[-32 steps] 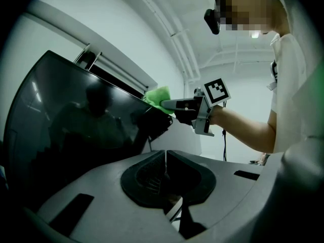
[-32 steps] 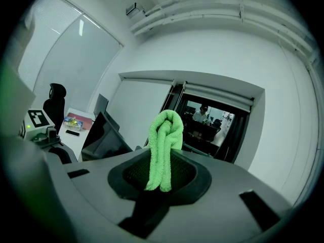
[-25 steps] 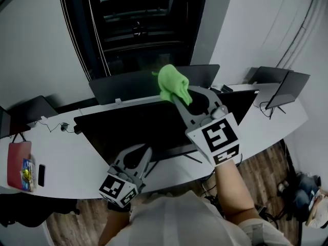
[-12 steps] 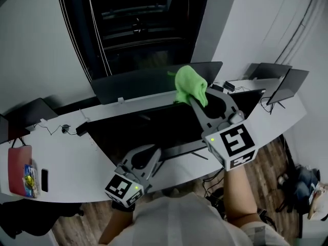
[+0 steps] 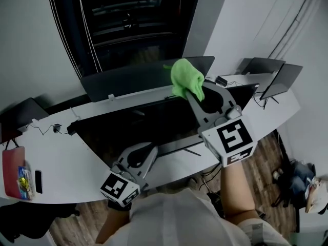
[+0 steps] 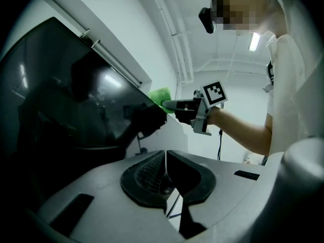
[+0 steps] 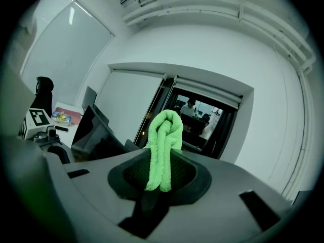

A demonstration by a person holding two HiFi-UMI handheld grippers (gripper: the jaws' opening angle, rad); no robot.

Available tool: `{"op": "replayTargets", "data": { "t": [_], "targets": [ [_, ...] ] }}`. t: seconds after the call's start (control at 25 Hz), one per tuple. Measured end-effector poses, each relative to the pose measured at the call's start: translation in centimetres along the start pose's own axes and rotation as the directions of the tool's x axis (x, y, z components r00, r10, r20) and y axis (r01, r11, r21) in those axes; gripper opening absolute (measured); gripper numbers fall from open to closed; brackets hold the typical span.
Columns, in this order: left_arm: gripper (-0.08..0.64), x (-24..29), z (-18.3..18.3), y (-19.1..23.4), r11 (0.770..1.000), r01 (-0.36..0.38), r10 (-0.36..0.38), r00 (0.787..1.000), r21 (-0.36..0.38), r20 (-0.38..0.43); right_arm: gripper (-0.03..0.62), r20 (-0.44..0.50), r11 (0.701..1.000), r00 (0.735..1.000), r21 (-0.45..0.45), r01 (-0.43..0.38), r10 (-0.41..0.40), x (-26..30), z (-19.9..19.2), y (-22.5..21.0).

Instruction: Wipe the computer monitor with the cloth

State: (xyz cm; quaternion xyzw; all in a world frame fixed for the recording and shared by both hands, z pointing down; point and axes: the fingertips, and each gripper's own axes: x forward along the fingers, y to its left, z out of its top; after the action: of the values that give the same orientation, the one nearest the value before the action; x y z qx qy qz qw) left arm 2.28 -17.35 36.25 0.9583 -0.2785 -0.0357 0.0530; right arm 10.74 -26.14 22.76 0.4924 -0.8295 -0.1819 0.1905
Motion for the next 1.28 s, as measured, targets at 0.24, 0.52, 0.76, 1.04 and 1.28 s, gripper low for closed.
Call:
{"op": "replayTargets", "data": {
  "t": [0.24,0.52,0.76,1.04,1.28],
  "targets": [
    [0.025,2.0,-0.2,-0.5,1.0,-0.007,0.007,1.0,0.016,0.003,0.069,0.008,1.0,1.0,-0.012,-0.004,0.004,-0.6,-1.4,-1.5],
    [0.025,8.4,-0.2,-5.1,1.0,0.001,-0.001,1.0,0.028,-0.011,0.069,0.011,1.0,1.0,-0.016,-0.027,0.027,-3.3,-4.5,-6.8],
    [0.025,12.2,-0.4,-7.3,0.999,-0.024,0.024,1.0,0.026,-0.005,0.069,0.013,0.999,0.999,-0.014,-0.045,0.045,-4.8,-6.7,-10.4],
    [0.025,15.9,-1.1,-8.6,0.997,-0.072,0.072,0.997,0.027,0.007,0.069,0.034,0.997,0.997,-0.026,-0.073,0.074,-6.0,-8.8,-13.3],
    [0.025,18.8,-1.5,-10.2,0.996,-0.09,0.09,0.996,0.028,0.006,0.069,0.049,0.997,0.996,-0.021,-0.076,0.077,-7.3,-10.5,-16.2]
  ]
}}
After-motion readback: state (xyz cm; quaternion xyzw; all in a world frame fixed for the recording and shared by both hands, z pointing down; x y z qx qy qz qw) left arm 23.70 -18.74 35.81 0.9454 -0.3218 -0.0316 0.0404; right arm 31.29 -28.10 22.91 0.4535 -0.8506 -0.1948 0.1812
